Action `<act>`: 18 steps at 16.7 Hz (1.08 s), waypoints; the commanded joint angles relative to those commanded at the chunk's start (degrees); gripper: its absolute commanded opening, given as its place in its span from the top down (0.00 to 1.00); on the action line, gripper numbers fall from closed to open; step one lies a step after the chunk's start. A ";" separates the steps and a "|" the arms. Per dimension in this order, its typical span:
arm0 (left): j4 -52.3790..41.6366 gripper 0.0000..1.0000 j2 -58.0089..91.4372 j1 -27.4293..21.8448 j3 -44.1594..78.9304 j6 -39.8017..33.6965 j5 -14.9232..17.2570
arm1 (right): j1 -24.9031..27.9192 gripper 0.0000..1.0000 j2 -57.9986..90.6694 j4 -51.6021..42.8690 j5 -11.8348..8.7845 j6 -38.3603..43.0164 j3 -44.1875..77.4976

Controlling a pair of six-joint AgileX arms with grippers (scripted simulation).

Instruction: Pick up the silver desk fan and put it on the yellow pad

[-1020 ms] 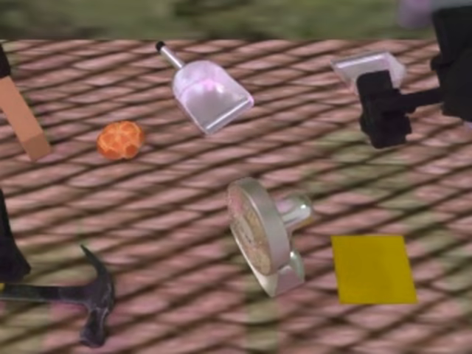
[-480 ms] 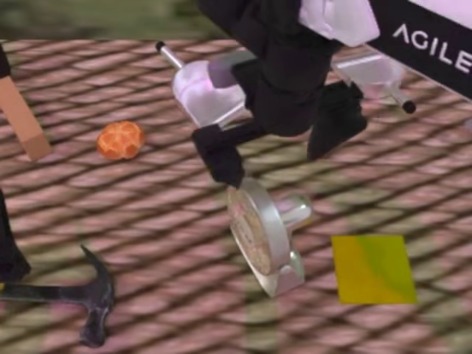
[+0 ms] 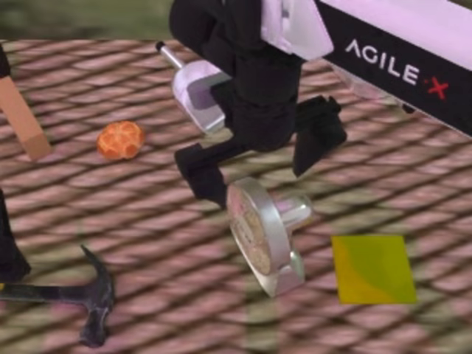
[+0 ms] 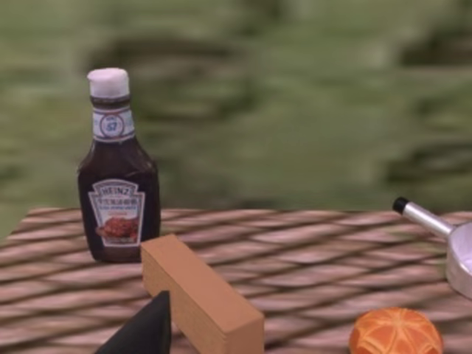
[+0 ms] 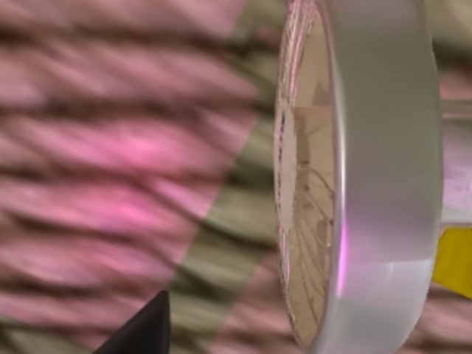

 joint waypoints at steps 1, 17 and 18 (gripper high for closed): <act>0.00 0.00 0.00 0.00 0.00 0.00 0.00 | -0.28 0.00 -0.06 0.12 -0.02 -0.05 -0.14; 0.00 0.00 0.00 0.00 0.00 0.00 0.00 | 0.09 0.23 -1.09 12.06 -0.01 0.08 -13.14; 0.00 0.00 0.00 0.00 0.00 0.00 0.00 | 0.09 0.30 -1.09 12.06 -0.01 0.08 -13.14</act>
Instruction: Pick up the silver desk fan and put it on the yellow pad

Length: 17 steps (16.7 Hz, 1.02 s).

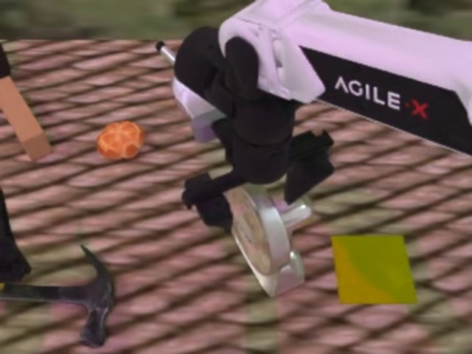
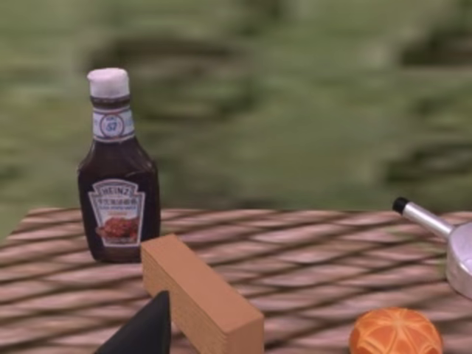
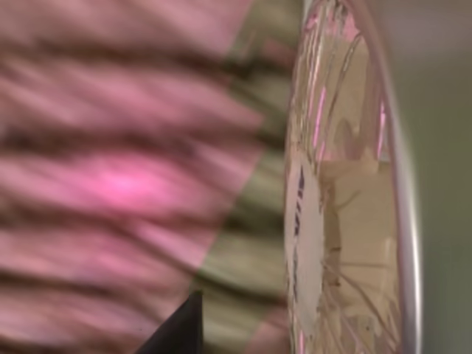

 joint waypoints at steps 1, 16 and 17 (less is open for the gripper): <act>0.00 0.00 0.00 0.00 0.00 0.00 0.00 | 0.00 0.38 0.00 0.00 0.00 0.00 0.00; 0.00 0.00 0.00 0.00 0.00 0.00 0.00 | 0.00 1.00 0.00 0.00 0.00 0.00 0.00; 0.00 0.00 0.00 0.00 0.00 0.00 0.00 | 0.00 1.00 0.00 0.00 0.00 0.00 0.00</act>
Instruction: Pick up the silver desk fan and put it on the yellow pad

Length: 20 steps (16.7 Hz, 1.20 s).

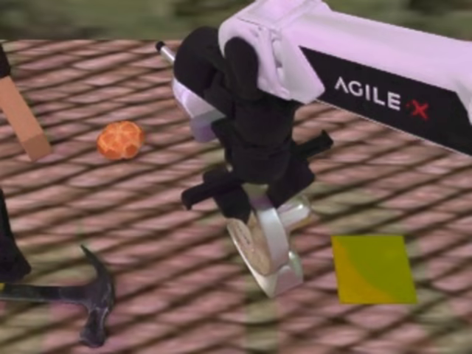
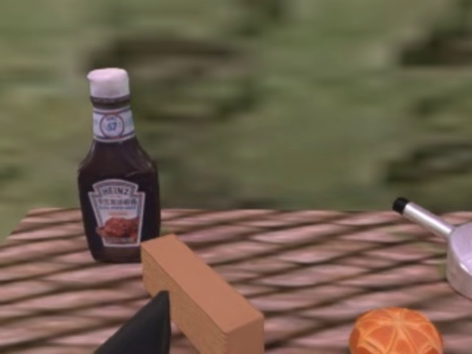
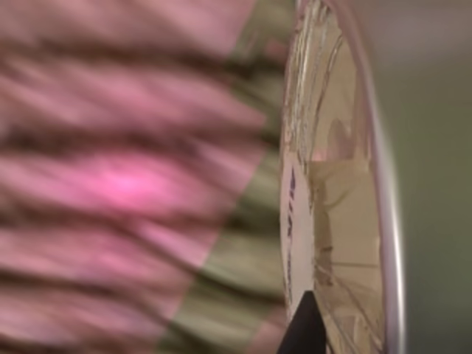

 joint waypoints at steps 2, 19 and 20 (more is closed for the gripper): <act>0.00 0.00 0.00 0.00 0.00 0.00 0.00 | -0.08 1.00 0.06 -0.20 -0.03 0.05 0.21; 0.00 0.00 0.00 0.00 0.00 0.00 0.00 | -1.05 1.00 -1.06 -11.82 -0.04 -6.03 9.72; 0.00 0.00 0.00 0.00 0.00 0.00 0.00 | -1.61 1.00 -2.14 -11.66 -0.04 -8.98 8.19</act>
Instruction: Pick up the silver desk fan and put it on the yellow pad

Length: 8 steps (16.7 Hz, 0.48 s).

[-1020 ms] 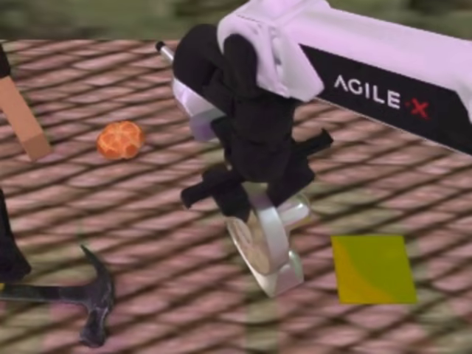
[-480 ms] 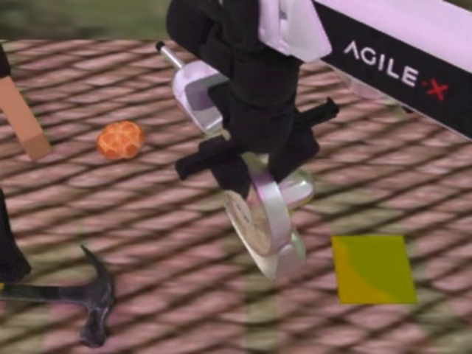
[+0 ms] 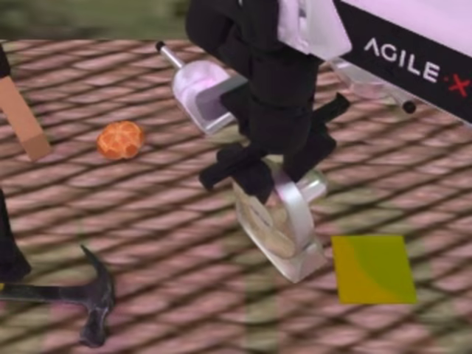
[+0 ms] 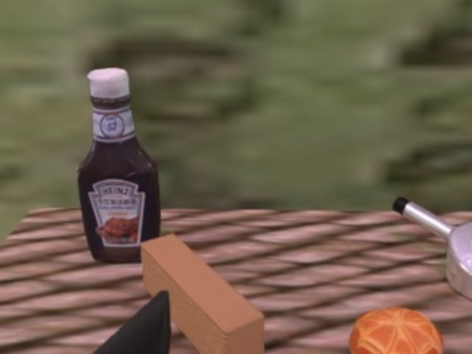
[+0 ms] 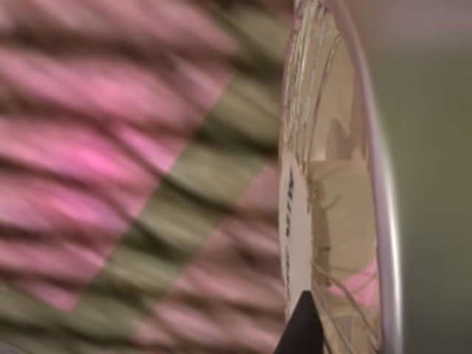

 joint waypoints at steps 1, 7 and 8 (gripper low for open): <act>0.00 0.00 0.00 0.00 0.00 0.00 0.00 | -0.66 1.00 -1.30 0.26 0.00 -3.45 -1.74; 0.00 0.00 0.00 0.00 0.00 0.00 0.00 | -5.88 1.00 -12.47 3.25 -0.07 -32.40 -14.95; 0.00 0.00 0.00 0.00 0.00 0.00 0.00 | -6.86 1.00 -14.62 3.88 -0.09 -37.80 -17.46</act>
